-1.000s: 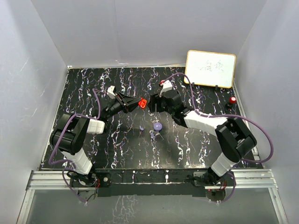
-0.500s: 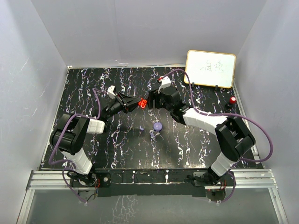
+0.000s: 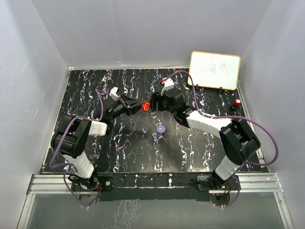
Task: Insert the wireless bluetooth earbuds into the charging case
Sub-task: Adjust the earbud with the charging case.
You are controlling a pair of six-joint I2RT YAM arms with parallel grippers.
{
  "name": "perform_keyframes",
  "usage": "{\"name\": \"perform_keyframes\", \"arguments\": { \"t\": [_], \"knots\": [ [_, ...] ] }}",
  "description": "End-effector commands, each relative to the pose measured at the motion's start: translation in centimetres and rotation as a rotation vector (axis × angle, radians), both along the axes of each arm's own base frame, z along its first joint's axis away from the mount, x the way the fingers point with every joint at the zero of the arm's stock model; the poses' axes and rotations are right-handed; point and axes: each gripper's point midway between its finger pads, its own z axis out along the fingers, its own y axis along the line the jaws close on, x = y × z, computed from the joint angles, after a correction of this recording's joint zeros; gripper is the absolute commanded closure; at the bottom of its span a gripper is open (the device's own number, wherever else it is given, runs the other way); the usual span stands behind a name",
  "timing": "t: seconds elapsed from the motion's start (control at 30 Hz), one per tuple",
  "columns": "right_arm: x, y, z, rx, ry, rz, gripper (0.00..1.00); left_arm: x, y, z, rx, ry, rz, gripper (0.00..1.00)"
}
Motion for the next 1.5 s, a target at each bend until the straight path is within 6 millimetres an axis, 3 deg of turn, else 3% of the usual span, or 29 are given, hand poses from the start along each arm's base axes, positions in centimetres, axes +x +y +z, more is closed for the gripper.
{"name": "perform_keyframes", "arguments": {
  "t": [0.0,0.33,0.63,0.97,1.27,1.47],
  "knots": [
    [0.7,0.7,3.9,0.051,-0.084,0.007,0.36,0.3,-0.4,0.7,0.008,-0.051,-0.011,1.0],
    [1.1,-1.0,2.3,-0.012,-0.057,-0.075,0.36,0.5,-0.5,-0.8,0.022,-0.028,-0.017,1.0],
    [0.5,-2.4,1.0,0.008,-0.036,-0.14,0.35,0.7,-0.3,-1.0,0.006,-0.021,-0.008,1.0],
    [-3.8,-3.7,1.7,0.088,-0.27,-0.08,0.33,1.9,-0.2,-0.8,0.044,-0.009,0.03,1.0],
    [-7.2,-0.3,3.2,0.126,-0.552,0.037,0.27,3.0,-0.1,-0.5,0.053,0.016,0.069,1.0],
    [-6.9,1.7,2.7,0.149,-0.589,0.031,0.25,3.0,-0.2,0.0,0.059,0.014,0.078,1.0]
  ]
}}
